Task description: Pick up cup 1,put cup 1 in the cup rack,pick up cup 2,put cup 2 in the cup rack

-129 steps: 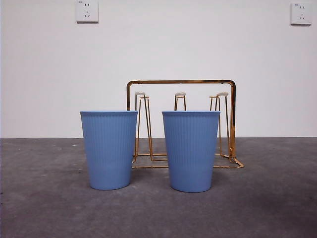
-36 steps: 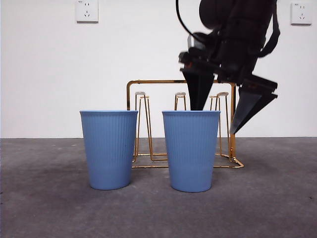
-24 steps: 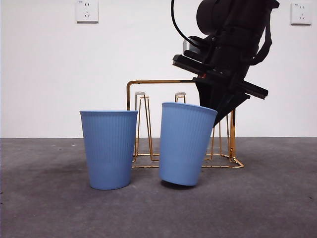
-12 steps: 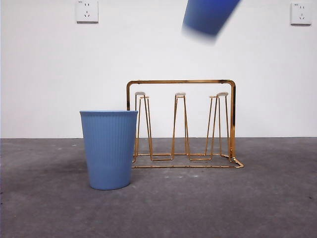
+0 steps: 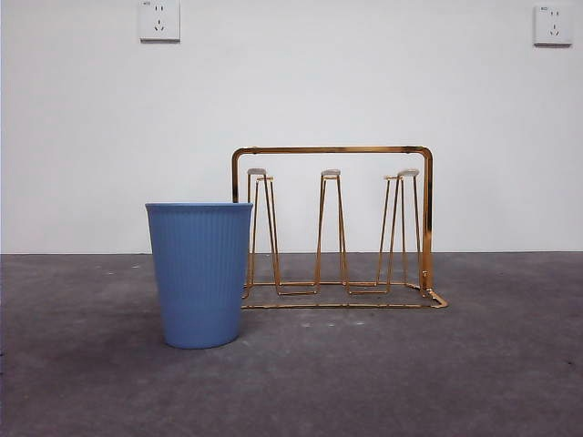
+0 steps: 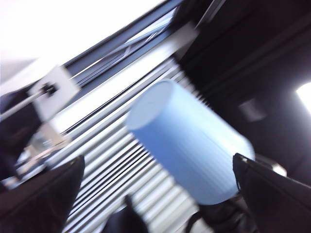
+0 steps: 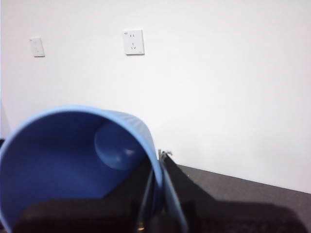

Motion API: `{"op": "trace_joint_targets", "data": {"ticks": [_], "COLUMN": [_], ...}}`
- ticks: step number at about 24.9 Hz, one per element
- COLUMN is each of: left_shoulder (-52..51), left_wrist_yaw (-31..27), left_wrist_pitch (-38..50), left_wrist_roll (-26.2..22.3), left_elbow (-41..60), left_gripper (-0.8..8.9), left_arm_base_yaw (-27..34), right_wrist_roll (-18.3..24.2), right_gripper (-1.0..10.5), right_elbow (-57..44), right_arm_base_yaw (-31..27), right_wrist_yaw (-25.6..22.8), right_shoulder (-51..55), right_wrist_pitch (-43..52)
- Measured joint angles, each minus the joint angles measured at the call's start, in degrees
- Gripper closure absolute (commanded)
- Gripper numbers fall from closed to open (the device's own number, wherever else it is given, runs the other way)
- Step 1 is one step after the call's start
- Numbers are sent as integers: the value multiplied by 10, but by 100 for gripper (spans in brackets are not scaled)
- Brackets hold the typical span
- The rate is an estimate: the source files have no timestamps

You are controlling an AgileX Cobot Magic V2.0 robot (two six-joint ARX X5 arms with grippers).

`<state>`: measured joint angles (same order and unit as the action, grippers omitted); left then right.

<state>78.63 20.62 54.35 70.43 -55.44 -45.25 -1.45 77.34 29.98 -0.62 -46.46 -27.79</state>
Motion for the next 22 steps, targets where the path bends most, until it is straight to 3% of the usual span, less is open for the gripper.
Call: {"op": "trace_joint_targets", "data": {"ticks": [5,10,22], "left_shoulder": [34,44,45], "left_wrist_yaw": [-47,-79,-85], "left_wrist_pitch": [72,76,104], "left_wrist_roll": [35,47,52], "left_elbow": [0,0,0], "left_gripper": [185,185,185], "left_arm_base_yaw": [-19,-25,-15], "right_wrist_roll": [4,4,17], "right_gripper": [962,962,962], "right_elbow": [0,0,0], "right_arm_base_yaw": [0,0,56], "right_wrist_yaw": [10,42,43], "right_shoulder": [-18,-44,-96], "right_wrist_pitch": [18,41,44]}}
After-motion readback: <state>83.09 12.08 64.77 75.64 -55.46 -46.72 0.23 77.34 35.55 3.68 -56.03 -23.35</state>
